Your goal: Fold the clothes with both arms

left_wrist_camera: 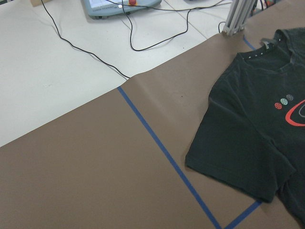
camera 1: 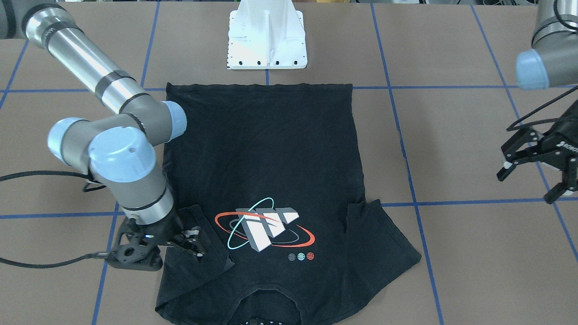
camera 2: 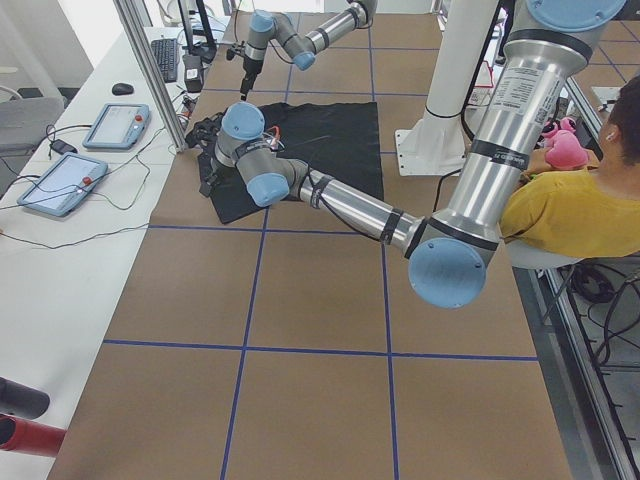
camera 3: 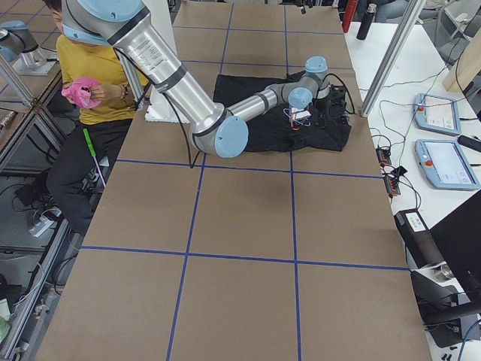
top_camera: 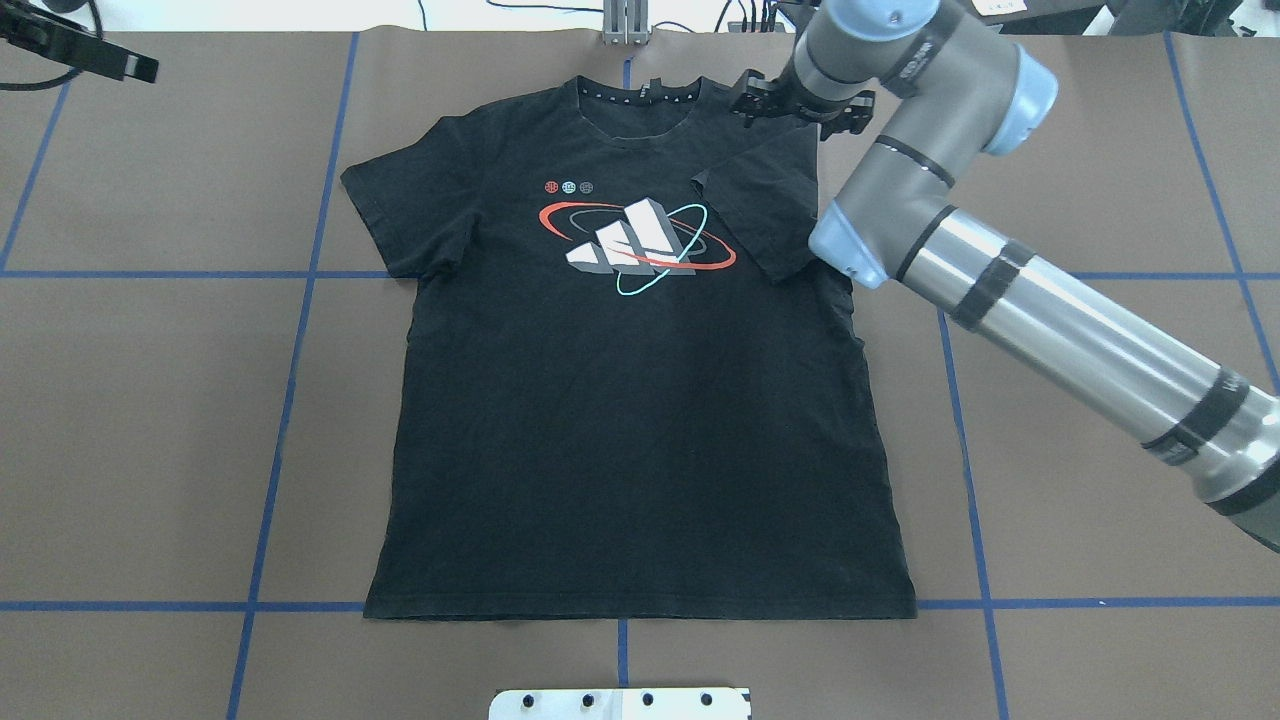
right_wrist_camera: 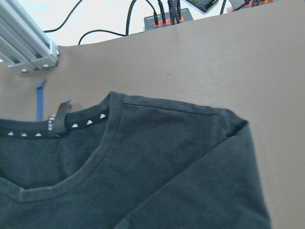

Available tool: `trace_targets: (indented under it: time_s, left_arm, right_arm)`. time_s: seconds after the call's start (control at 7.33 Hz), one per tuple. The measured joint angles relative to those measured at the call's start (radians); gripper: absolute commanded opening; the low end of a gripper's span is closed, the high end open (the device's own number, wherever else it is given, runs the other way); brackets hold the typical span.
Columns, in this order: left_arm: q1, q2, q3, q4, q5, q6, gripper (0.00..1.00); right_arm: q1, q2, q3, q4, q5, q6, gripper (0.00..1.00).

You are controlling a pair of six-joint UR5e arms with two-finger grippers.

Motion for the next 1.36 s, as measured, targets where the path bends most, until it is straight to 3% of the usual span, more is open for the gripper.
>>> trace_targets:
  time_s: [0.27, 0.41, 0.82, 1.09, 1.36]
  left_arm:
    - [0.120, -0.059, 0.091, -0.097, 0.175, -0.245, 1.00]
    - [0.162, -0.089, 0.189, -0.194, 0.259, -0.337, 1.00]
    - [0.293, -0.157, 0.437, -0.384, 0.507, -0.479, 1.00]
    - [0.348, -0.172, 0.516, -0.410, 0.608, -0.500, 0.99]
    - [0.383, -0.185, 0.562, -0.412, 0.662, -0.495, 0.81]
  right_arm:
    - [0.111, -0.237, 0.202, -0.011, 0.121, -0.177, 1.00]
    - [0.176, -0.343, 0.277, -0.014, 0.183, -0.268, 1.00]
    - [0.379, -0.589, 0.386, -0.013, 0.313, -0.532, 1.00]
    - [0.440, -0.646, 0.398, -0.010, 0.346, -0.614, 1.00]
    - [0.449, -0.655, 0.400, -0.009, 0.350, -0.627, 1.00]
